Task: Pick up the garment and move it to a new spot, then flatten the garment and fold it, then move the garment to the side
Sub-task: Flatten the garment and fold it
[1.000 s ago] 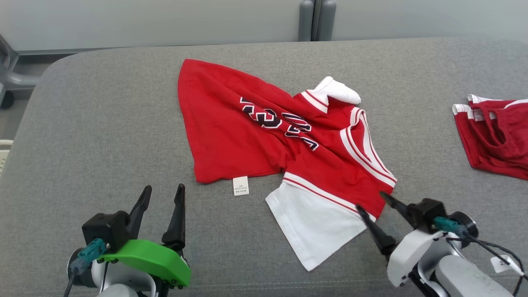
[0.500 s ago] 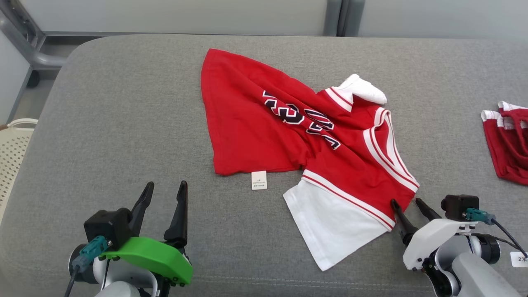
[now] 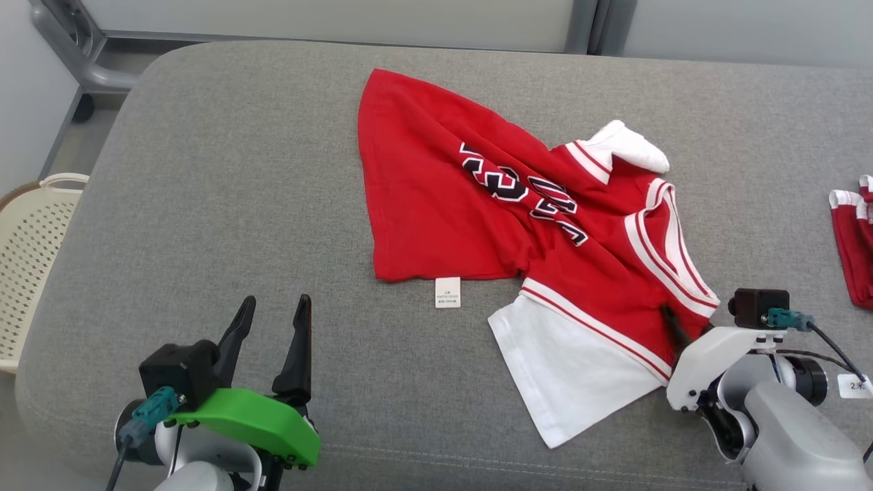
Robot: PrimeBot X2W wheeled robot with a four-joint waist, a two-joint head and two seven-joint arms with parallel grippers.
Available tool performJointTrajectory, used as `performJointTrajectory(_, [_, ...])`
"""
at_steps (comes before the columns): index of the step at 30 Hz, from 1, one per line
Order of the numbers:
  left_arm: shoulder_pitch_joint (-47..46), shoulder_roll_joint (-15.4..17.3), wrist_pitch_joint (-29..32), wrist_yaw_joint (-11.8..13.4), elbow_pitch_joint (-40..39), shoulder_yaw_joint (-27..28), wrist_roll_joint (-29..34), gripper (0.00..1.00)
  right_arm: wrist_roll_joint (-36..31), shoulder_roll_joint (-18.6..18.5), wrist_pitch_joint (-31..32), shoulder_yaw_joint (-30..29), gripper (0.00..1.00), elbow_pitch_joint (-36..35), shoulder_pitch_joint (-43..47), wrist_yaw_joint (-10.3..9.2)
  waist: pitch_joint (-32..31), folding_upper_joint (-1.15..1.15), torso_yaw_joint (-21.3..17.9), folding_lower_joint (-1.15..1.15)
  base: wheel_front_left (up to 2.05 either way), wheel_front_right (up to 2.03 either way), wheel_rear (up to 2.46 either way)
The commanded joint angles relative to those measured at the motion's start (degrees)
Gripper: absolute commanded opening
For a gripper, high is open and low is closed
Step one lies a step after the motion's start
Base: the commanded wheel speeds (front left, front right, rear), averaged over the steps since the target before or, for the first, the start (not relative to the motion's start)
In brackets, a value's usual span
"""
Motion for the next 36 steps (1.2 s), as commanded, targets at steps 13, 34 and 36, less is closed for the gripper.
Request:
performJointTrajectory(13, [-1.6,-0.1,-0.3,0.1,-1.2,-0.3,1.0,1.00,-1.6,-8.5,1.6,4.0,0.00,3.5,-9.4,-0.07,1.8,0.00,0.0,0.00,0.00,0.00,0.00])
performJointTrajectory(34, [-5.4,-0.9,1.2,-1.3,-0.5,-2.1,2.6,1.00,-0.8,-17.7,4.7,14.5,0.00,11.0,-23.6,-0.08,7.2,0.00,2.6,0.00,0.00,0.00,0.00])
performJointTrajectory(36, [-5.6,-1.0,1.3,-1.3,-0.4,-2.2,2.7,1.00,-0.5,-17.5,4.1,15.2,0.43,11.9,-24.4,-0.08,7.2,0.00,2.5,0.00,0.00,0.00,0.00])
